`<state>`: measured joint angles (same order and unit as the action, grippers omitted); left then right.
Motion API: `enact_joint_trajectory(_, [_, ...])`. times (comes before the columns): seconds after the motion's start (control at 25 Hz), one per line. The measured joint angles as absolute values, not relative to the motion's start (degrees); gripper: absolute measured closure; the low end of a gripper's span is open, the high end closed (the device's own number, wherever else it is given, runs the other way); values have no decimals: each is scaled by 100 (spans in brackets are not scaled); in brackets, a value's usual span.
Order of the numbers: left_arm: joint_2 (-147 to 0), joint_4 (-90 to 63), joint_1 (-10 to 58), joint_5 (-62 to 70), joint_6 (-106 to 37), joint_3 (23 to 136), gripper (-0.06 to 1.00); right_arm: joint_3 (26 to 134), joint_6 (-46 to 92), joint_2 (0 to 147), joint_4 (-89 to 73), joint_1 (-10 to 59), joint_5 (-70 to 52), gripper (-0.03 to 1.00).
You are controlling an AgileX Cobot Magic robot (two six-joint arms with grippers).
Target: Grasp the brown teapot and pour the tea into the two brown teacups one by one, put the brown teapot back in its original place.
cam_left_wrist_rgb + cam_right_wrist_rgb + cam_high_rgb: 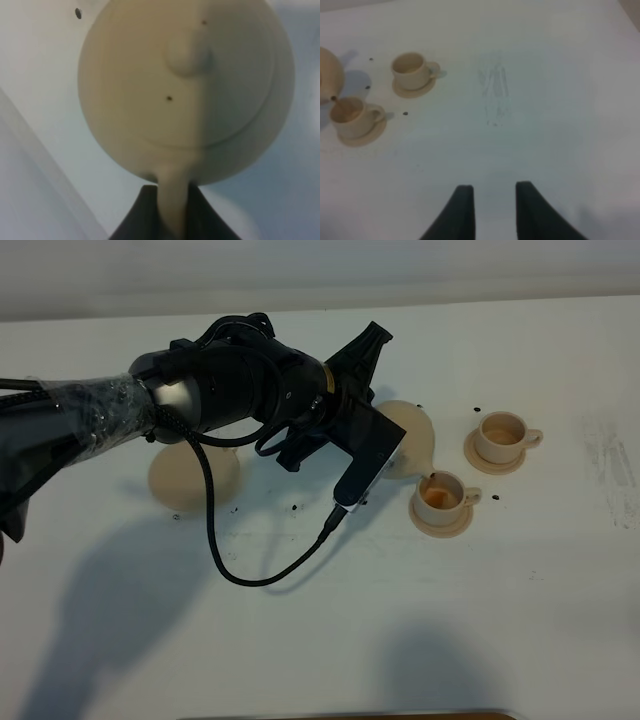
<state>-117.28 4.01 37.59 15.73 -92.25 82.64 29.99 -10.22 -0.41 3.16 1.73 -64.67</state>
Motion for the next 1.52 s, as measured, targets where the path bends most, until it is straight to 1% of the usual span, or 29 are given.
enact_joint_trajectory(1.52, [-11728,809,3878,1312,-9379,8264,86,2999,-1021,-41,316,173,-6467,75])
